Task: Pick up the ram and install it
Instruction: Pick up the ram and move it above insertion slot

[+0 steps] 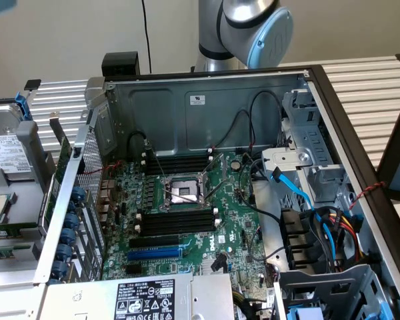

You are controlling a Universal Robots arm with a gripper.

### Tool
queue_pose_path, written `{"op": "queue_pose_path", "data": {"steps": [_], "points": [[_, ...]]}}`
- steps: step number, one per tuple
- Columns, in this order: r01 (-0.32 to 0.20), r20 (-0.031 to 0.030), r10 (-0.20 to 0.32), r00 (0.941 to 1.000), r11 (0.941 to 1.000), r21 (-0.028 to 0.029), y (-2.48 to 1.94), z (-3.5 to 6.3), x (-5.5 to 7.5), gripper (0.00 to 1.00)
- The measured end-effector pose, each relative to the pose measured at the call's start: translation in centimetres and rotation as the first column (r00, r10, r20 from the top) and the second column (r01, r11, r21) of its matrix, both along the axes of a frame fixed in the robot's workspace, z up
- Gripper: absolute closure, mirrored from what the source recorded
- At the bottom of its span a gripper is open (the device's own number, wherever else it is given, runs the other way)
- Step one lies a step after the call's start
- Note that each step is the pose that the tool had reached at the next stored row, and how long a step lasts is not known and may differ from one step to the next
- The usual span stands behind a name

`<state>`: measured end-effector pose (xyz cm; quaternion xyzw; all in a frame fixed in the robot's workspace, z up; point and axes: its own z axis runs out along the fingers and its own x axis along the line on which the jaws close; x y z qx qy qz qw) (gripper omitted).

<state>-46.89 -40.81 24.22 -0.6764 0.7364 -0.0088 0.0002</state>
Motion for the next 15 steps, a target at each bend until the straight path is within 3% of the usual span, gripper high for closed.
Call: {"op": "queue_pose_path", "data": {"steps": [15], "points": [[0.0, -0.0001, 0.0, 1.0, 1.0, -0.0001, -0.34, -2.46, 0.0, 0.76]]}}
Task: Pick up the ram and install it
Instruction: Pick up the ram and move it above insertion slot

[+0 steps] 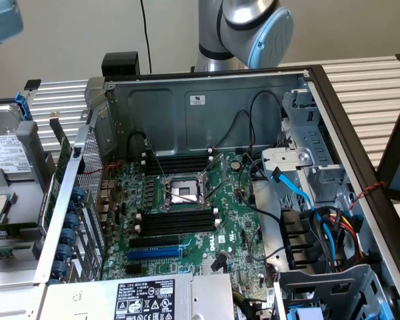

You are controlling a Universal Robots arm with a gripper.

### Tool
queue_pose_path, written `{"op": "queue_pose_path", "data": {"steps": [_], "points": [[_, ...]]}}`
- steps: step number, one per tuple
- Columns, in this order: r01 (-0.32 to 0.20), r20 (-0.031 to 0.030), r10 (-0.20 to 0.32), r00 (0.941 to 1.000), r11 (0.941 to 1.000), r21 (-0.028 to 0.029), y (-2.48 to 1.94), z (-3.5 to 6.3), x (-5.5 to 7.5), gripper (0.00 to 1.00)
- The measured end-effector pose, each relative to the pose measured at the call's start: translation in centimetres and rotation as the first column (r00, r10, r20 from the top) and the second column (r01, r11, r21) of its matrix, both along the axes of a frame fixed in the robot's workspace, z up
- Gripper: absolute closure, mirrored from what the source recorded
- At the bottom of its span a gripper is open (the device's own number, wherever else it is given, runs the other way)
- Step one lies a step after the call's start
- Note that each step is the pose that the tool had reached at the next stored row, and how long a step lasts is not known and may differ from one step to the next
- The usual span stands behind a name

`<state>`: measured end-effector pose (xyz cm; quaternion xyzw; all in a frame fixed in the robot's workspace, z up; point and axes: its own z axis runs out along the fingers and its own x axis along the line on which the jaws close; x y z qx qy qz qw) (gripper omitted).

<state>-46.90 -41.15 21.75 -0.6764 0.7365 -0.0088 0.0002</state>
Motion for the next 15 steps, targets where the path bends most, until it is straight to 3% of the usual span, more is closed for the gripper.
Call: {"op": "queue_pose_path", "data": {"steps": [15], "points": [[0.0, -0.0002, 0.0, 1.0, 1.0, -0.0001, -0.19, -0.26, -0.02, 0.76]]}}
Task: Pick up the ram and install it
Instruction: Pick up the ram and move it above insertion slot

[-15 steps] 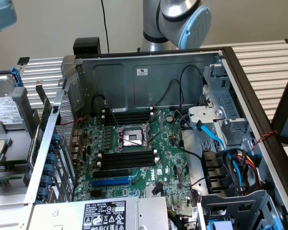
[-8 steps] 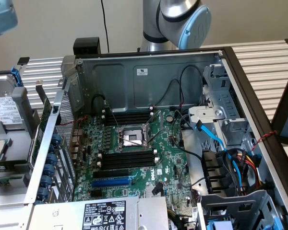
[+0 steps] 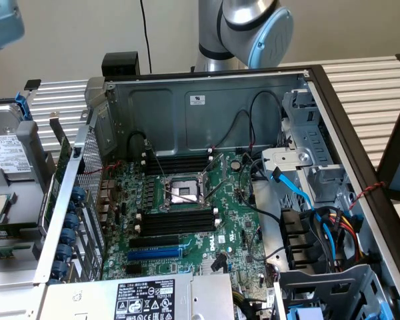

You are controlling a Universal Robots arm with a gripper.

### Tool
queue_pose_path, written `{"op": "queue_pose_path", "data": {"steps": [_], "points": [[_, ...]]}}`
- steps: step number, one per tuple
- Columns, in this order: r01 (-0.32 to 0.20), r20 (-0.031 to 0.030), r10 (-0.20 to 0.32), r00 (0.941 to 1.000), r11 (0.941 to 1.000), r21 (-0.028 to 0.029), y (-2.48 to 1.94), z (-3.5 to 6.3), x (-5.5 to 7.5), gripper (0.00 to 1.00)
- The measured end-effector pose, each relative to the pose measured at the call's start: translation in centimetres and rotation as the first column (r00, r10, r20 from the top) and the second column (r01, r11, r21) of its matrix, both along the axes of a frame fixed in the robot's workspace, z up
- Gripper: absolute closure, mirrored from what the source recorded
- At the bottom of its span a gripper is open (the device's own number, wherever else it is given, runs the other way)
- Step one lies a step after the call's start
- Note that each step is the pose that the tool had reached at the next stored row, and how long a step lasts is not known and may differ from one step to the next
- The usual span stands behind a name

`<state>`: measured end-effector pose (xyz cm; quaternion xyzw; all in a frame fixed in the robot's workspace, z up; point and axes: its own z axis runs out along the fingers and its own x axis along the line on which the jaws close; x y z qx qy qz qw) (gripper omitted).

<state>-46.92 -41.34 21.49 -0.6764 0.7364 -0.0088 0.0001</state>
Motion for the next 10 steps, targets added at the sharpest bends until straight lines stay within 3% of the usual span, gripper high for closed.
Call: {"op": "queue_pose_path", "data": {"steps": [10], "points": [[0.0, 0.0003, 0.0, 1.0, 1.0, 0.0002, -0.11, -0.57, 0.0, 0.76]]}}
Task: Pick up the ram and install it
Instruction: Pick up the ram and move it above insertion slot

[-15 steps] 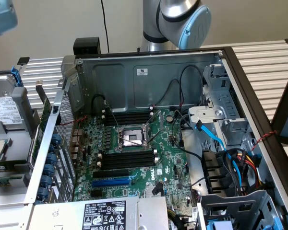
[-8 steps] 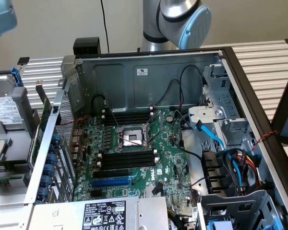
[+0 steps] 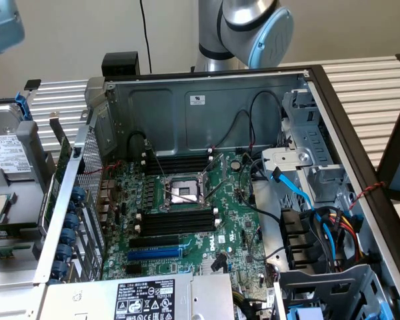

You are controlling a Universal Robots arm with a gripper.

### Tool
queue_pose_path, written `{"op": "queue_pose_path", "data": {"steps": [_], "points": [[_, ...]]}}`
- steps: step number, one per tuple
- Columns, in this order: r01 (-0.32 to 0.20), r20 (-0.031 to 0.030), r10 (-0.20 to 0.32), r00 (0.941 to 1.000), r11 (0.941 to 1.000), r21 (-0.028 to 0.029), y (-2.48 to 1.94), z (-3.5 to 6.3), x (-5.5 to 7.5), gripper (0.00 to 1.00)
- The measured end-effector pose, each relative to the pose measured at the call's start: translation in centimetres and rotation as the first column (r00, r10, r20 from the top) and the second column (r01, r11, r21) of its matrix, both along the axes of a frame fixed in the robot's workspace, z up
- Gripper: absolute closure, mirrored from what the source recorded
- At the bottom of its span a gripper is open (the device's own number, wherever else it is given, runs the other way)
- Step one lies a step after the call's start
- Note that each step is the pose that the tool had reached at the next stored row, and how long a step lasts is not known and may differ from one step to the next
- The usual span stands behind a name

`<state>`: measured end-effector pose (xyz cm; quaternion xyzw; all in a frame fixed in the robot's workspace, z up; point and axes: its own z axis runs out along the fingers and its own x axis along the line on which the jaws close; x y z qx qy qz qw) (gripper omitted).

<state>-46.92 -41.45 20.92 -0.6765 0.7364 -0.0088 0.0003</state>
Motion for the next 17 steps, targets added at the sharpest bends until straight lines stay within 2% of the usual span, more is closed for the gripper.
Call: {"op": "queue_pose_path", "data": {"steps": [8, 17], "points": [[0.0, -0.0001, 0.0, 1.0, 1.0, -0.0011, 0.0, -0.34, 0.0, 0.76], [-0.019, -0.0006, 0.019, 0.9998, 0.9998, -0.007, 0.0, -0.64, -0.01, 0.76]]}}
